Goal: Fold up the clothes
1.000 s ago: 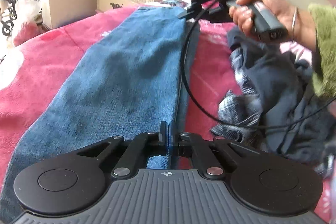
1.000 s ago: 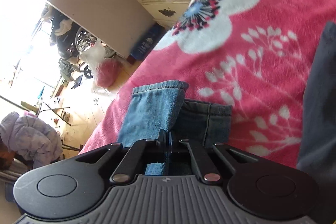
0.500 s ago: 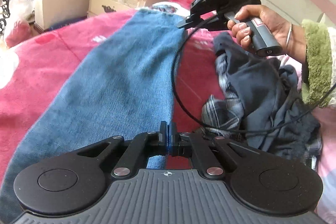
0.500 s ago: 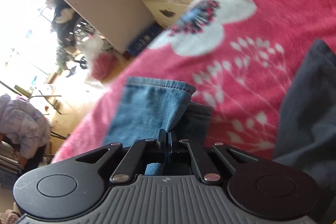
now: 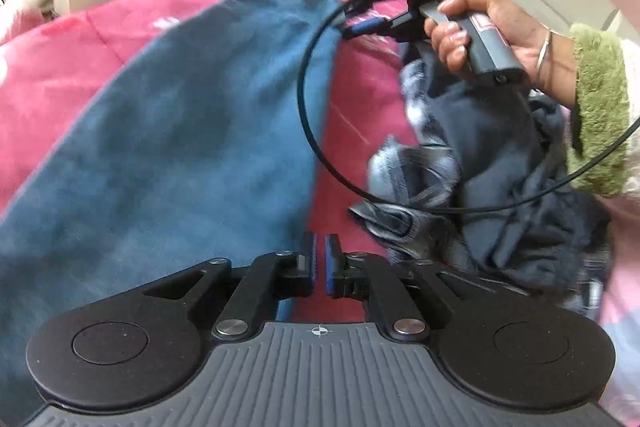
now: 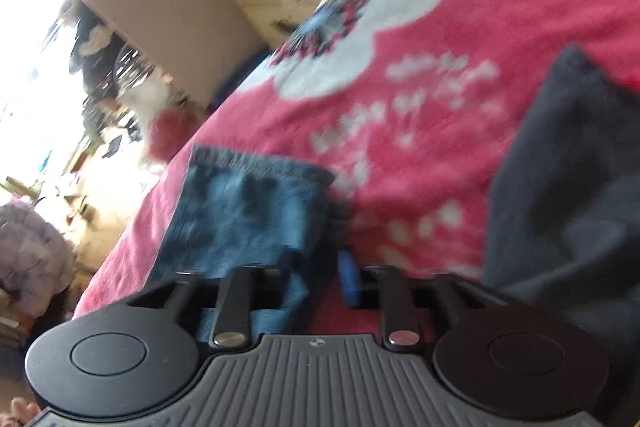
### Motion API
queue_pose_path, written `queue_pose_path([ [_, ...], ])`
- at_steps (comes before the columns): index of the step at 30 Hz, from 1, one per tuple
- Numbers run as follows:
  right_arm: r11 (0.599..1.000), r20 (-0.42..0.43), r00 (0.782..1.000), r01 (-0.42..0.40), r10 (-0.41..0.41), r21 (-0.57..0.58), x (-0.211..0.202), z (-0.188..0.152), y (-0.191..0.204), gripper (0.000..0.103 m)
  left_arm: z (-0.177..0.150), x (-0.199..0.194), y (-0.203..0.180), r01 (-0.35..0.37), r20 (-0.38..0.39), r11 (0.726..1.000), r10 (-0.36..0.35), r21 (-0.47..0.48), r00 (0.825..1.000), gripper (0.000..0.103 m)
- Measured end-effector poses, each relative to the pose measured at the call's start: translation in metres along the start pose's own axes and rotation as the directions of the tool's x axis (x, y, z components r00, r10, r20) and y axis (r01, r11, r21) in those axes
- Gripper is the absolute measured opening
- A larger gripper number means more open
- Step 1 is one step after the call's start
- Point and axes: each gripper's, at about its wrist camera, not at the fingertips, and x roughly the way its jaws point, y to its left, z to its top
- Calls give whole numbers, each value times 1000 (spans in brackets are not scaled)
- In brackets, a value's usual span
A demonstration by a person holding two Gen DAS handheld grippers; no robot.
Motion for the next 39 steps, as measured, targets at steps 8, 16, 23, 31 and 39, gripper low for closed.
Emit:
queue_pose_path([
  [8,914,-33,993,-119,116,-387,-42,-36,61,40,-12,-73,17,-8,46,1000,8,-4,999,28],
  [16,943,55,998,48,-31,-329,2,-21,45,39,-63,-132,122,-236,-63,920,228,-312,972,28],
  [23,649,-165,918,-375,362,-662,-49,-88,122,42,-83,-144,146,-192,-26,839,208,-509,978,28],
  [31,199,-378,875,-446,304,-873,0,-188,195,38,-89,-136,142,-213,-30,838,230,-502,973,28],
  [39,784,76,990,-45,117,-619,60,-3,111,38,-95,-141,150,-188,-23,831,207,-523,978,27],
])
